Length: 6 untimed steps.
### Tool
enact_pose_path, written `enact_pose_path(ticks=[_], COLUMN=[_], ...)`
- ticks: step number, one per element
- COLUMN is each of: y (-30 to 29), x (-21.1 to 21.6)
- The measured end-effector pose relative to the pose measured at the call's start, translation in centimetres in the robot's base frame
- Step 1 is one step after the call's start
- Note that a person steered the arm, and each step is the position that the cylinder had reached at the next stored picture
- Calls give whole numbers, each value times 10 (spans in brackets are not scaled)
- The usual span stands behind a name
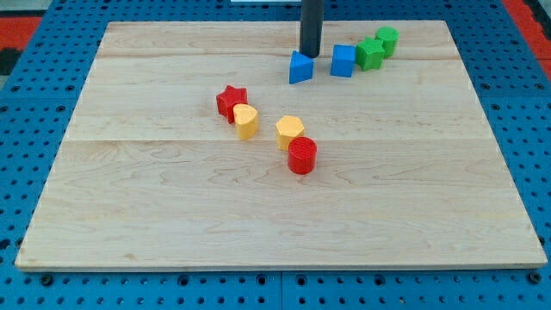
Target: Push the blue cube to the parallel right of the yellow hexagon
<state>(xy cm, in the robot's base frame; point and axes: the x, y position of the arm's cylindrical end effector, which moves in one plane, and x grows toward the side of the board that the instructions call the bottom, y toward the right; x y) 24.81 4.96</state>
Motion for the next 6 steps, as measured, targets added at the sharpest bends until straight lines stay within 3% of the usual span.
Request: enact_pose_path(ticks=[1, 3, 4, 5, 6], y=[15, 33, 37, 51, 95], x=[-29, 53, 72, 48, 75])
